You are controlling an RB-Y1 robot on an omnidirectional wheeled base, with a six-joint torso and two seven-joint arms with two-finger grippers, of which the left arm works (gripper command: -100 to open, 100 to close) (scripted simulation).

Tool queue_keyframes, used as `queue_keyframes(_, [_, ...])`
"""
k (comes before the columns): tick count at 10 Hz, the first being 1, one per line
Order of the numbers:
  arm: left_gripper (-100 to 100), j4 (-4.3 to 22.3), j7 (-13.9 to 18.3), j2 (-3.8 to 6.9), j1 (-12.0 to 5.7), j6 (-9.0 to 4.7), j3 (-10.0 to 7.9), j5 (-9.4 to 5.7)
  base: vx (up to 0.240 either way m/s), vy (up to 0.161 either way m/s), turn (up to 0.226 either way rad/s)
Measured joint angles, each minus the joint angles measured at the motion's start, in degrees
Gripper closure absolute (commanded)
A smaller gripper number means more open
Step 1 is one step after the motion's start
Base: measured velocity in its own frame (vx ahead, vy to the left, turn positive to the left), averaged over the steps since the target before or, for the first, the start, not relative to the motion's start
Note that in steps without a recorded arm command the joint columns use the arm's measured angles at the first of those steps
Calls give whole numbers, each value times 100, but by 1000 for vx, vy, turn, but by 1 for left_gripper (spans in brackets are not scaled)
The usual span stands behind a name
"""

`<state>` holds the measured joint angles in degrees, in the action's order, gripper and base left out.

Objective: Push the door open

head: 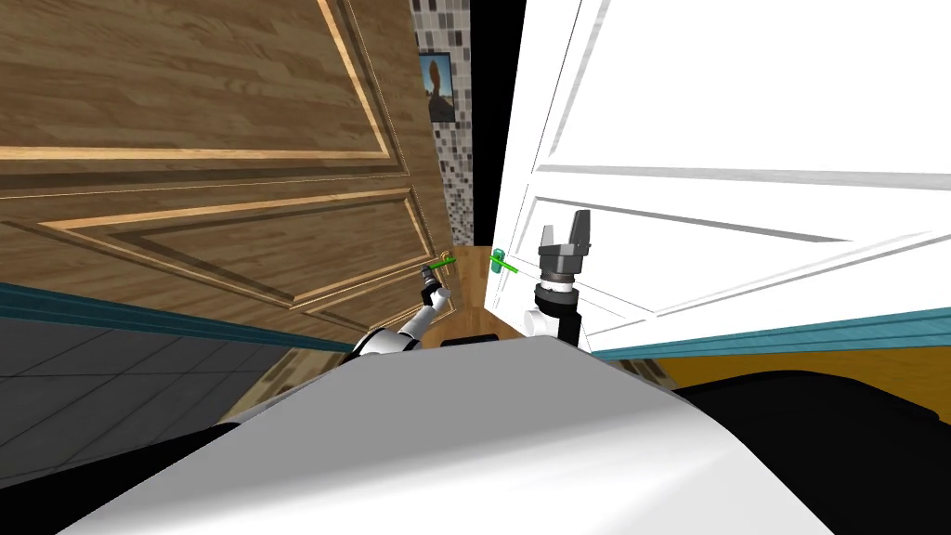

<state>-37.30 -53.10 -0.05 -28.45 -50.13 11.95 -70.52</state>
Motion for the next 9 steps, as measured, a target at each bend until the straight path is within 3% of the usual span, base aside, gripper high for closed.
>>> queue_keyframes(1, [100,-123,-75,17,49,-13,-11,-68,-22,84,-98])
queue_keyframes(3, [100,38,3,57,-3,-222,59,-115,-22,89,-59])
queue_keyframes(4, [-100,-64,-62,136,54,-276,24,-201,-69,-96,-120])
queue_keyframes(6, [-100,-53,-147,249,32,-316,27,-281,-124,-171,-66])
queue_keyframes(9, [-100,-50,-262,211,16,-371,49,-382,-100,-187,-75])
